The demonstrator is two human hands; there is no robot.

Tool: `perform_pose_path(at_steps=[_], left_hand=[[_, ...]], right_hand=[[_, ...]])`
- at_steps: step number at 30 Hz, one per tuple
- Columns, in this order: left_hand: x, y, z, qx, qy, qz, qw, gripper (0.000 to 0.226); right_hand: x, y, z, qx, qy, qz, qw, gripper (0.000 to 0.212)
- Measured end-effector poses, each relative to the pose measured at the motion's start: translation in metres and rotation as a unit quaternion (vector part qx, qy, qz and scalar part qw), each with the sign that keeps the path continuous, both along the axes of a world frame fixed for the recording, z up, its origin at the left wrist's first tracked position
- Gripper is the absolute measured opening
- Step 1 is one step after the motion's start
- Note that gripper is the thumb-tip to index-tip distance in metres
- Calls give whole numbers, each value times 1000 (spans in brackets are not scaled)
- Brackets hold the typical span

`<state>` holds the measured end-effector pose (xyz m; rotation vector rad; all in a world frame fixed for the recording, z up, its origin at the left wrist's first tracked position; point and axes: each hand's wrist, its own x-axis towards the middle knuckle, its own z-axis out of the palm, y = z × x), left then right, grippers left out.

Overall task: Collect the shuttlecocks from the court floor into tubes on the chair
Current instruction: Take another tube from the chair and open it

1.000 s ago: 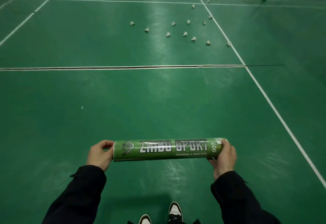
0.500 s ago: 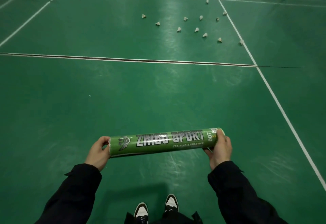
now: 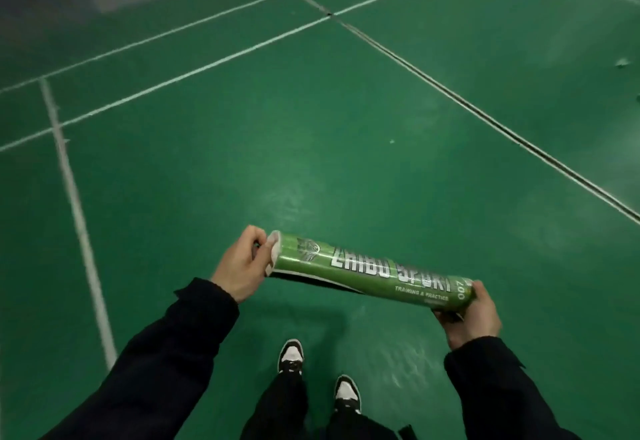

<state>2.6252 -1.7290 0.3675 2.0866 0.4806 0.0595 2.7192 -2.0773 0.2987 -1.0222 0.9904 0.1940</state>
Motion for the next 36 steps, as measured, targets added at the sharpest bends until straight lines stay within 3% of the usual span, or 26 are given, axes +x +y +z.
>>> perform_pose_path(at_steps=[6,11,14,18,25,30,33,36], left_hand=[[-177,85,10,-10,3,223,975,24],[-329,119,4,-61,-86,449,887,26],[-445,134,-4,-118,-141,581,793,14],[-590,150,-14,-149,-177,725,649,24],[-783,158,-34,-233,-233,850,411,20],[-882,180,-50,-265,-261,872,318,16],[-939,218,-56,-277,-284,879,264,37],[-1000,268,-54,-278,-284,889,225,41]], right_hand=[[-24,146,18,18,-31,232,972,23],[-106,274,32,44,-51,395,916,26],[-192,352,20,65,-28,504,861,36],[-324,448,4,91,-9,623,777,39],[-530,567,7,84,-2,757,648,24],[-648,658,11,82,-42,812,577,42],[-723,726,9,91,-56,836,538,51],[-806,795,8,107,-60,855,504,55]])
